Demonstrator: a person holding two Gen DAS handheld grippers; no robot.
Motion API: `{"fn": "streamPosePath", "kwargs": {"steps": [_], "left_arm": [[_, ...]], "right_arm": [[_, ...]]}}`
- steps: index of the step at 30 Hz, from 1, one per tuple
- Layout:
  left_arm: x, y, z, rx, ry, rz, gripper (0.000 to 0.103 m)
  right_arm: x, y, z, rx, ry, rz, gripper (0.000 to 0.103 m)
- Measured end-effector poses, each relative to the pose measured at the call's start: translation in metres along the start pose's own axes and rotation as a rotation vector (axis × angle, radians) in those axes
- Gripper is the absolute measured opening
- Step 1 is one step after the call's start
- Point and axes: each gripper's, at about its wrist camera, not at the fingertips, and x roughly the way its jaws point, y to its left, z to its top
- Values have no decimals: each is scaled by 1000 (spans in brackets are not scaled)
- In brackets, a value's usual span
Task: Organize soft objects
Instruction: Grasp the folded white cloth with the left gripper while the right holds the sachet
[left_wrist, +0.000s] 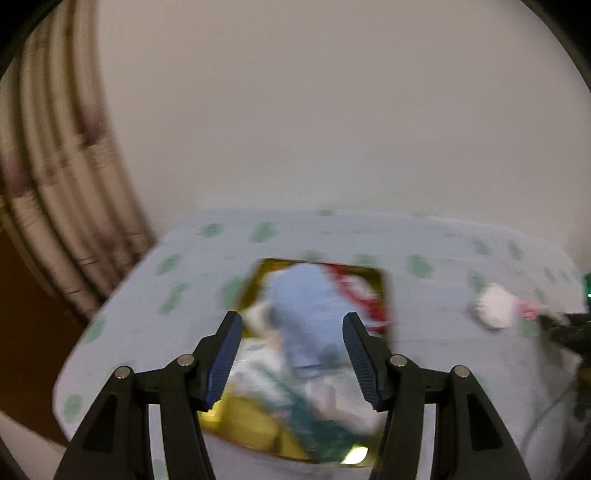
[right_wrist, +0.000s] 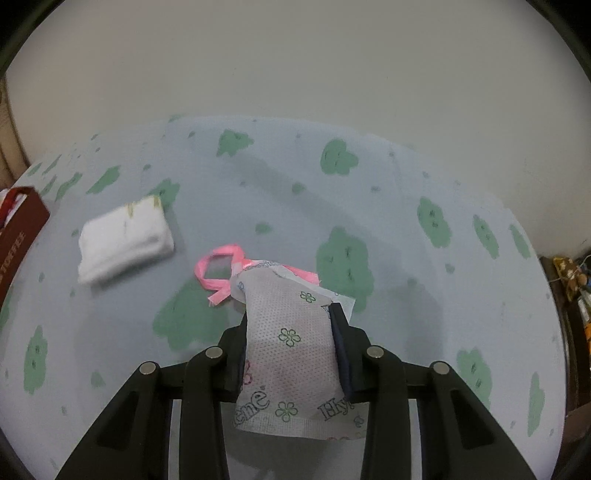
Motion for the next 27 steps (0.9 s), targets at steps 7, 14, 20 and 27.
{"fn": "streamPosePath", "kwargs": {"steps": [7,14,20,27], "left_arm": [[31,-73,23,45,124,-224,60],[88,-154,35,192,259,-363,60],[128,-208,33,335,330,-476,60],[149,-259,27,515,378,-544,60]], "right_arm": [[-1,-8,-14,47,1,90,68],[-1,-11,-19,84,-7,156,84],[-3,-10,-23,95,-14,188,92],[-1,-9,-24,91,-17,208,99]]}}
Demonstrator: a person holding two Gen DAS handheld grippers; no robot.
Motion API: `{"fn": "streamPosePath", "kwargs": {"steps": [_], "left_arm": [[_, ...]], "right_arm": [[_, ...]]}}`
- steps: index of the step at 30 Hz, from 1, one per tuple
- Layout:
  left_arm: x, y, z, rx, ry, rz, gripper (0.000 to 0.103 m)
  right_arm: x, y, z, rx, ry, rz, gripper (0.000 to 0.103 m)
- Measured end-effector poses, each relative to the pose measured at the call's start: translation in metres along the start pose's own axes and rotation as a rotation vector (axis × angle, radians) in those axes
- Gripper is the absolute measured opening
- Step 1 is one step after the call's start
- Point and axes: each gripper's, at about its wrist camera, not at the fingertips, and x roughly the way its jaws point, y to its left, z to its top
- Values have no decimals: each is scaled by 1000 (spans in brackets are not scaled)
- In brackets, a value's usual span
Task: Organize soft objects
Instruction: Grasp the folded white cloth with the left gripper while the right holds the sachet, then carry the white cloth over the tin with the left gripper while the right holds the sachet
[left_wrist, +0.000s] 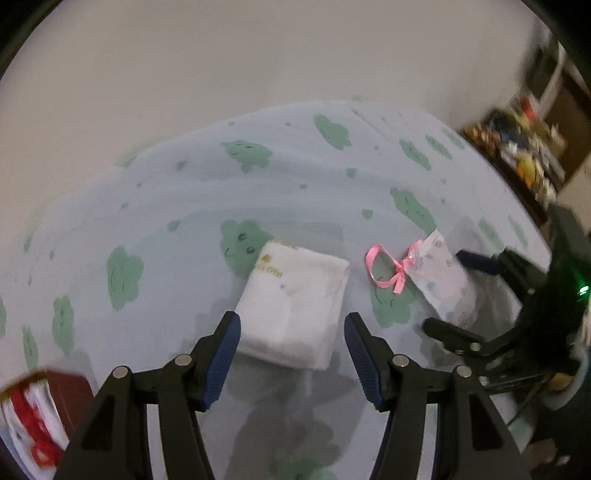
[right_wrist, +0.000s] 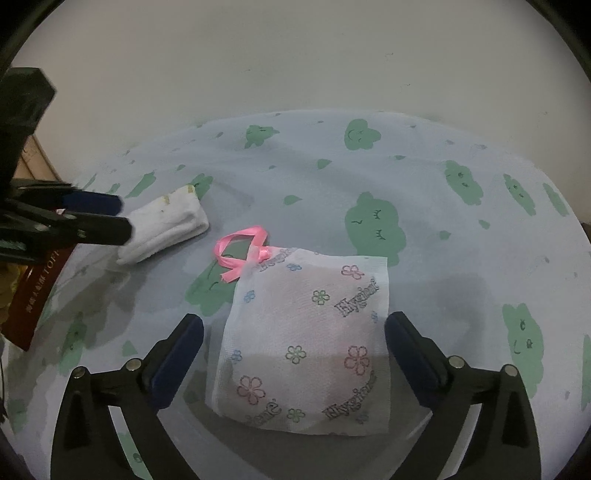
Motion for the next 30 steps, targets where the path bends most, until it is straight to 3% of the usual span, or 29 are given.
{"fn": "streamPosePath", "kwargs": {"steps": [5,9,13,16,21,27,29,30], "left_arm": [[27,2,12,46,55,26,61],[45,4,15,22,83,-12,66],[46,-6,9,61,35,46,72],[44,-2,6,19,21,38,71],[30,4,2,-71,-3,65,35],[1,6,-10,-153,-36,65,33],[-8,3,-17,-159,-48,75,33],[-10,3,-18,-163,-52,77,33]], "right_arm": [[2,1,0,-9,6,6,103],[2,0,1,-6,6,9,103],[2,2,0,-12,9,-1,103],[4,4,1,-19,13,-13,103],[4,4,3,-6,16,-21,103],[8,7,6,22,24,-65,100],[9,10,6,15,21,-113,90],[8,11,6,9,19,-129,79]]}}
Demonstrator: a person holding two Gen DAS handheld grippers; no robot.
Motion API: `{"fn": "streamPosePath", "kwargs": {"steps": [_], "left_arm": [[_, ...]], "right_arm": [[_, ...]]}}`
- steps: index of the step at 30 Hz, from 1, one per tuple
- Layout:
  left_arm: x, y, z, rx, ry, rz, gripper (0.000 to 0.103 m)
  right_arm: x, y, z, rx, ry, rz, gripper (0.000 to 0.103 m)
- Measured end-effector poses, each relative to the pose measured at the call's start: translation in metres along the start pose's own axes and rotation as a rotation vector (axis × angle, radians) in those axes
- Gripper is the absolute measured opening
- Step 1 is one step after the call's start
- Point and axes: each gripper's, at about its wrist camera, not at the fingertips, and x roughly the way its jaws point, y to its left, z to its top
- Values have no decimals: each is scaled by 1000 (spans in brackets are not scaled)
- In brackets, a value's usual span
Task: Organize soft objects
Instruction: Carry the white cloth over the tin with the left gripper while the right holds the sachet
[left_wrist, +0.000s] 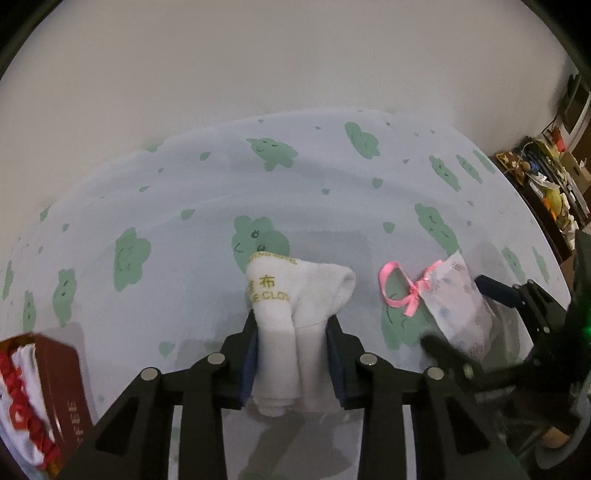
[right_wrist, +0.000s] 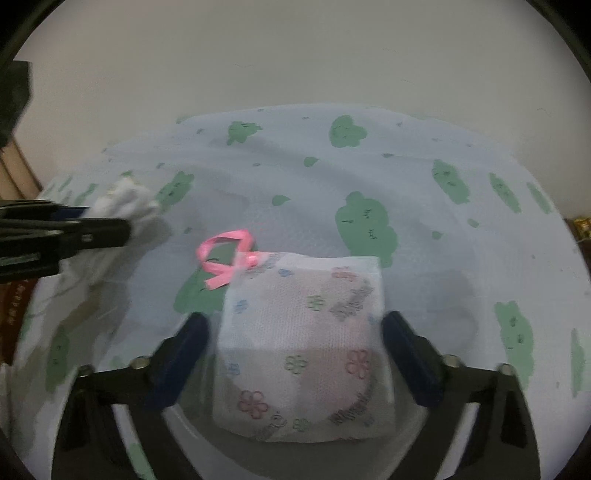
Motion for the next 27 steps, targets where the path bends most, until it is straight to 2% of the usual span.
{"fn": "streamPosePath", "kwargs": {"steps": [1,4,9,12,19,27], "left_arm": [[-2,0,-2,-7,-1,0,33],[-10,-3,-7,-29,-4,-3,33],[-24,-4,-14,-51,-14,5,33],[-34,-6,-20,-61,-27,17,33],[-68,-3,-33,-106,-64,41,33],[-113,19,-45,-180,-106,81,33]], "right_arm": [[-1,0,0,-8,-4,-7,68],[-3,-6,1,3,-18,-15,46],[-8,-10,-2,9,-38,-7,20],[-9,-12,-3,19,-47,11,17],[-10,-15,-3,31,-52,31,16],[-10,-14,-3,31,-51,31,16]]}}
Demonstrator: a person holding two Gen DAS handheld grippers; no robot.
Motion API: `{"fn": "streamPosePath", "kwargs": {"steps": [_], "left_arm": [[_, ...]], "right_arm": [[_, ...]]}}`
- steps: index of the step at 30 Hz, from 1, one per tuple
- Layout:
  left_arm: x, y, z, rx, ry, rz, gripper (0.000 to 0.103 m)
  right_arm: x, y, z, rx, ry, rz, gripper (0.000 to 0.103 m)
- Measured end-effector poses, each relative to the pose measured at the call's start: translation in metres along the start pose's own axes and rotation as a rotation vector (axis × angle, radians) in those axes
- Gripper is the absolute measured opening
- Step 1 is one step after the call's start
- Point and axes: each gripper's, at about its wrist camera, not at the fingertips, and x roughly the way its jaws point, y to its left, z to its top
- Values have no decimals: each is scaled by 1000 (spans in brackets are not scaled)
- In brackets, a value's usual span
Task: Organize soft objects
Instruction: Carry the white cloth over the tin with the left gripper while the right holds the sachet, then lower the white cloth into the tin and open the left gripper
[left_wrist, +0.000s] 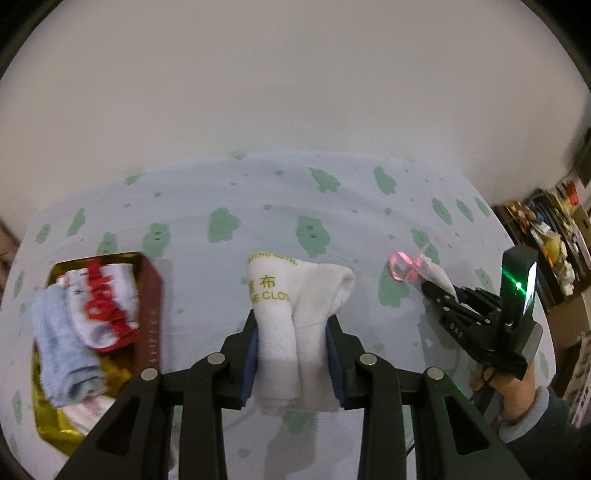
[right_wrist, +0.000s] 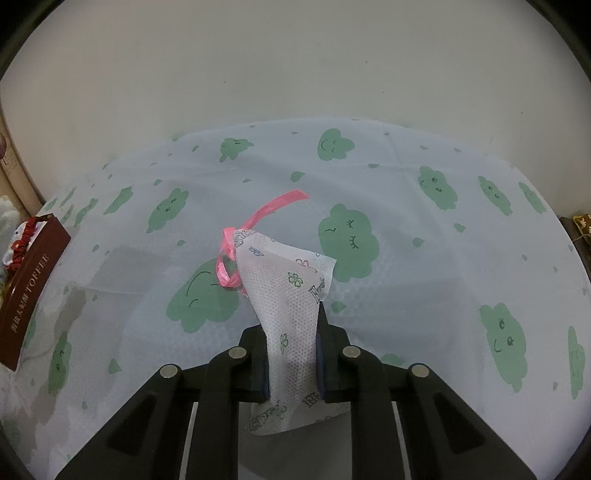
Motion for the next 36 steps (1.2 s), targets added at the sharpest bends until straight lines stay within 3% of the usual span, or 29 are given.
{"fn": "streamPosePath", "kwargs": {"steps": [16,23,36], "left_arm": [[-65,104,-8,-107,-69,212,33],[-65,149,-21,-168,-41,260,33],[-60,195,-63,-193,-2,279,33]], "right_arm": [[1,-1,0,6,3,10,16],[1,-1,0,6,3,9,17],[1,0,0,5,3,6,17]]}}
